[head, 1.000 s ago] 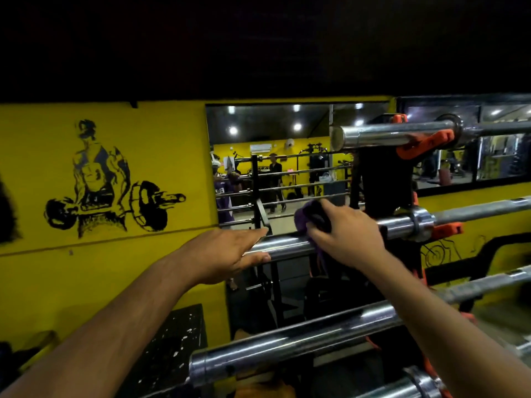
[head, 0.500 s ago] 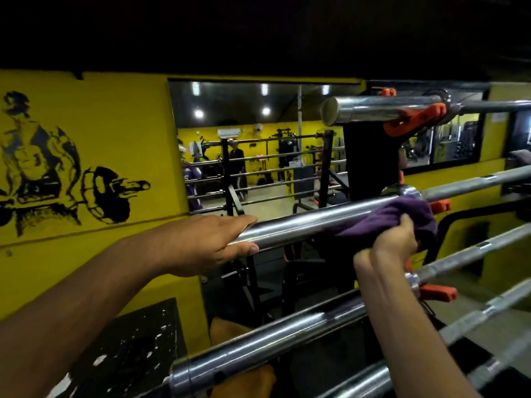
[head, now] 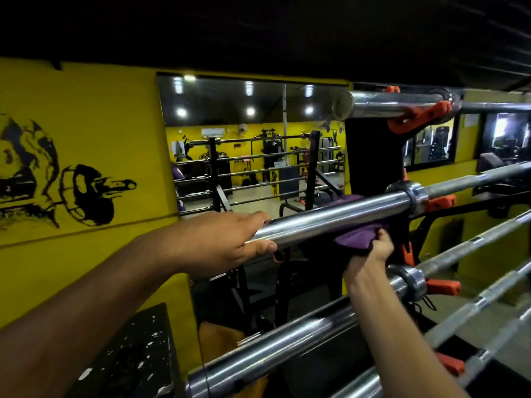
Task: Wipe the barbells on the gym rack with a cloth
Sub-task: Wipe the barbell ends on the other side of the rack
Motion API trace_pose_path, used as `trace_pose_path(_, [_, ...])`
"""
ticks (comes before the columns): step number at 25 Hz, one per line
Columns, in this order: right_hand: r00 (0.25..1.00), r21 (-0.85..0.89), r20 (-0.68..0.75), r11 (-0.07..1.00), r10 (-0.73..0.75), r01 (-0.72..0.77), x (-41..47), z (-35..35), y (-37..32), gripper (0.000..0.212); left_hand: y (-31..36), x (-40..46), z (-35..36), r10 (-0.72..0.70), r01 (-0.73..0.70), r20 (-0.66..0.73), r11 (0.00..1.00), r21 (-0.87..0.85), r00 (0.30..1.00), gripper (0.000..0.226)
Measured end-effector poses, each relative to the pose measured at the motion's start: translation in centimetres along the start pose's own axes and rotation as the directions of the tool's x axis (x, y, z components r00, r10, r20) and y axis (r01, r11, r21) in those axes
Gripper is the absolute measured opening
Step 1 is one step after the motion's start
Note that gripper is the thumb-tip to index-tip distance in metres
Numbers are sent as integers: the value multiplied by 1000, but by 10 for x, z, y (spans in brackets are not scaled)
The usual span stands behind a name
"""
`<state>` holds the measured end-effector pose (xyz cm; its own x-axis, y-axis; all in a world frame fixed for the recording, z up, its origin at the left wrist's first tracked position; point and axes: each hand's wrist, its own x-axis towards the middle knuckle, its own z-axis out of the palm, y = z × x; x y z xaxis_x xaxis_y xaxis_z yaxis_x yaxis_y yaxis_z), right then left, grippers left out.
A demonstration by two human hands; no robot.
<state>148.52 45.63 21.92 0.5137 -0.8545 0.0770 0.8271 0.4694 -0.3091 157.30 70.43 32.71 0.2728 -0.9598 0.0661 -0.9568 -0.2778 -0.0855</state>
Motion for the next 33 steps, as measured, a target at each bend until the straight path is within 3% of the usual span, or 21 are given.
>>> trace_pose_path(2, [974,-51,227,999,29,-18,-9,-3,9,20,0,1,1,-1,1,-5,1000,-13,1000,55])
trace_pose_path(5, [998,-251,61,967,-31,46,-42,-17,4,15,-5,2,4,41,-42,-34,999,-25,999,69])
trace_pose_path(7, [980,-311,-14,932,-200,186,-69,-21,-8,41,-14,-2,3,106,-109,-32,988,-109,994,79])
trace_pose_path(8, [954,-325,-6,903,-301,282,-77,-21,-14,39,-21,-4,1,150,-154,-35,973,-172,988,81])
trace_pose_path(11, [824,-513,51,692,-565,507,-85,2,-36,34,-50,-12,1,295,-300,-69,888,-349,953,73])
trace_pose_path(13, [751,-664,179,484,-636,569,-86,35,-46,38,-68,-17,7,356,-372,-128,796,-478,926,62])
trace_pose_path(15, [751,-733,288,368,-594,572,-85,58,-43,30,-83,-20,14,371,-411,-197,687,-600,908,61])
trace_pose_path(18, [761,-781,302,309,-573,543,-82,50,-29,25,-98,-14,29,349,-417,-257,539,-732,901,55])
trace_pose_path(21, [769,-782,251,345,-588,519,-93,32,-7,29,-108,14,40,336,-393,-256,447,-804,907,50])
trace_pose_path(23, [773,-783,262,341,-577,520,-96,26,3,34,-110,43,43,335,-401,-268,440,-803,903,50])
trace_pose_path(26, [744,-781,385,237,-546,578,-88,25,8,35,-100,97,43,341,-419,-282,446,-791,897,47])
trace_pose_path(29, [743,-780,443,192,-503,595,-82,24,8,46,-79,153,41,387,-480,-307,511,-713,869,47])
trace_pose_path(33, [705,-739,469,201,-533,643,-86,5,12,33,-51,206,35,463,-579,-372,469,-667,804,44])
